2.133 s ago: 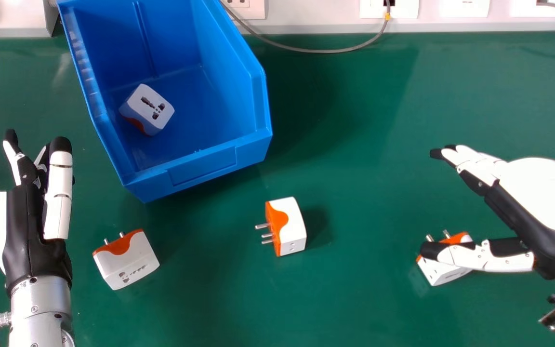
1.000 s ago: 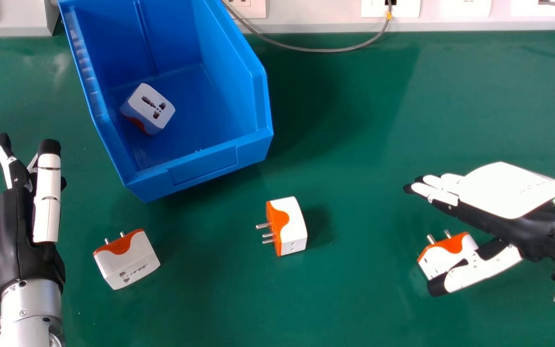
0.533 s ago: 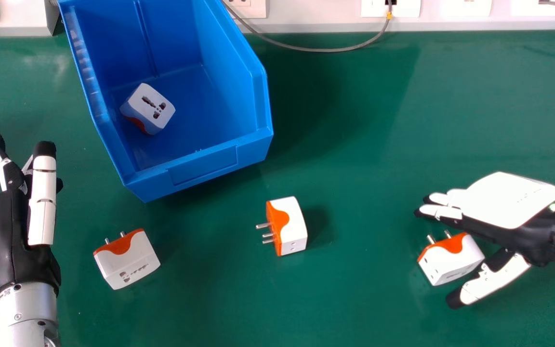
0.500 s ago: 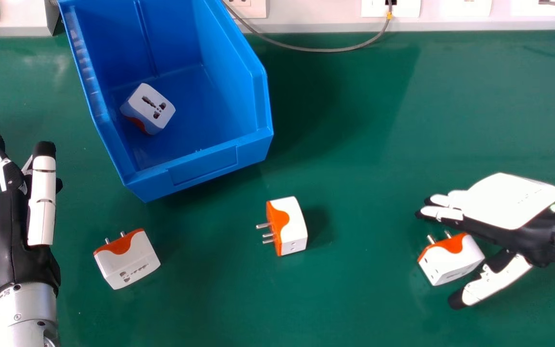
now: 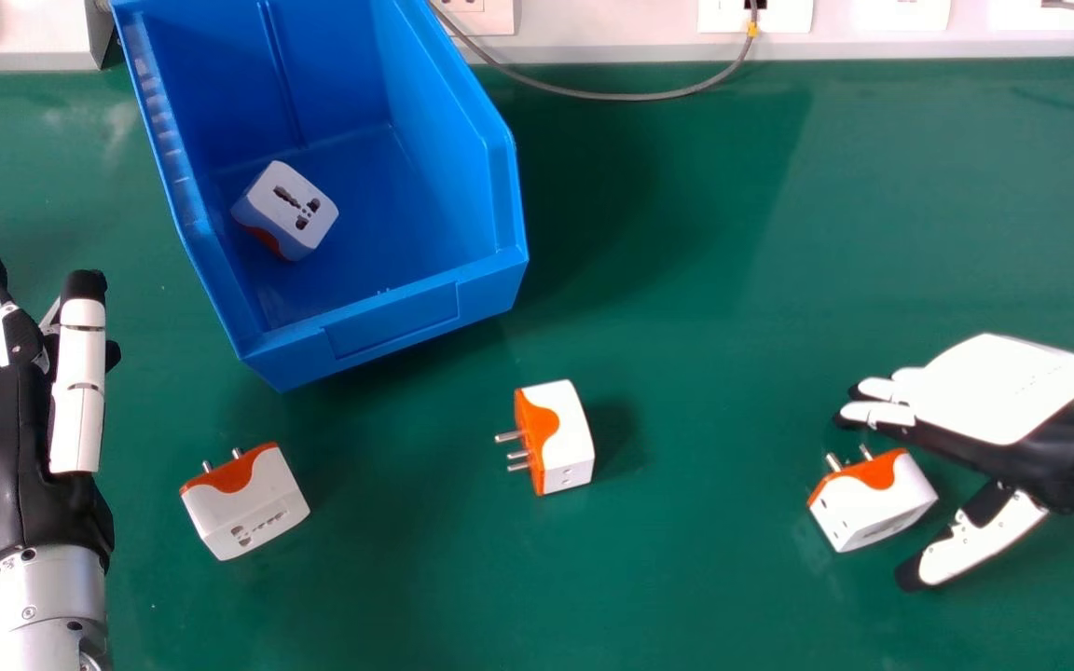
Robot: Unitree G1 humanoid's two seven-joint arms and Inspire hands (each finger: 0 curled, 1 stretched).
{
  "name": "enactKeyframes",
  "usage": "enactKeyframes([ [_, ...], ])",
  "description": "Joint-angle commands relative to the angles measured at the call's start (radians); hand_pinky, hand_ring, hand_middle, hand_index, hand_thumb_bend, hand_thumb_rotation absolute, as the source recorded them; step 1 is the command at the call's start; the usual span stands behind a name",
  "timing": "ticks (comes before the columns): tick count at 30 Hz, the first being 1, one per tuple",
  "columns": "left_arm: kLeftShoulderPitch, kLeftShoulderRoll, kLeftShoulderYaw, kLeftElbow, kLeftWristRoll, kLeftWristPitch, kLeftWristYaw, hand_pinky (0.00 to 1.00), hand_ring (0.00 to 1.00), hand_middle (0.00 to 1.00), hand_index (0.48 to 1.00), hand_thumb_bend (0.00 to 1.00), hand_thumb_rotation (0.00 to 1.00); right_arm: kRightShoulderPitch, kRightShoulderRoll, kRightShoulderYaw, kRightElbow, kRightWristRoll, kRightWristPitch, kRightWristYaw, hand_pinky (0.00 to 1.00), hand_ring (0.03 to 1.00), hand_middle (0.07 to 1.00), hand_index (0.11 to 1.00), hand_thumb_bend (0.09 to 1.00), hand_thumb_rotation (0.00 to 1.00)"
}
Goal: Pick all objects and put in blue box
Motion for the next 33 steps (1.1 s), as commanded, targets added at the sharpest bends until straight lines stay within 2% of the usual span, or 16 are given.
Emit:
enactKeyframes([
  [1,0.001,0.016,0.011,-0.029,-0.003,-0.003,0.003,0.88,0.92,0.89,0.907,0.48,0.86,-0.035,0.001,0.007,0.015,-0.004,-0.001,-0.028,0.83,0.926,0.947,0.901,0.517,0.68],
  [6,-0.004,0.017,0.016,-0.021,-0.009,-0.005,-0.002,0.87,0.92,0.89,0.905,0.48,0.86,-0.059,0.010,0.034,0.047,-0.002,-0.003,-0.039,0.82,0.914,0.936,0.887,0.498,0.65],
  [12,0.001,0.017,0.017,-0.032,-0.013,0.000,-0.003,0.87,0.92,0.89,0.904,0.48,0.85,-0.084,0.017,0.063,0.060,-0.009,-0.011,-0.053,0.80,0.903,0.924,0.880,0.490,0.62],
  [16,0.008,0.018,0.016,-0.049,-0.009,0.007,-0.002,0.86,0.91,0.89,0.902,0.48,0.85,-0.108,0.019,0.093,0.083,-0.033,-0.021,-0.078,0.79,0.891,0.911,0.871,0.487,0.59],
  [20,0.007,0.021,0.020,-0.045,-0.007,0.010,0.001,0.86,0.91,0.89,0.902,0.47,0.84,-0.129,0.026,0.118,0.107,-0.046,-0.026,-0.093,0.77,0.876,0.896,0.857,0.487,0.58],
  [23,0.008,0.024,0.021,-0.045,0.000,0.015,0.006,0.86,0.91,0.88,0.901,0.47,0.84,-0.144,0.028,0.141,0.124,-0.057,-0.036,-0.108,0.76,0.868,0.886,0.848,0.492,0.56],
  [26,0.010,0.027,0.024,-0.046,0.003,0.015,0.006,0.86,0.91,0.88,0.897,0.47,0.84,-0.163,0.031,0.167,0.149,-0.074,-0.045,-0.128,0.76,0.862,0.878,0.840,0.497,0.55],
  [30,0.018,0.027,0.024,-0.061,0.006,0.021,0.005,0.86,0.91,0.88,0.895,0.47,0.84,-0.184,0.042,0.192,0.188,-0.083,-0.050,-0.137,0.75,0.851,0.871,0.829,0.503,0.55],
  [33,0.018,0.029,0.026,-0.056,0.005,0.019,0.004,0.86,0.91,0.87,0.895,0.46,0.84,-0.198,0.052,0.204,0.211,-0.079,-0.053,-0.136,0.74,0.845,0.869,0.826,0.504,0.55],
])
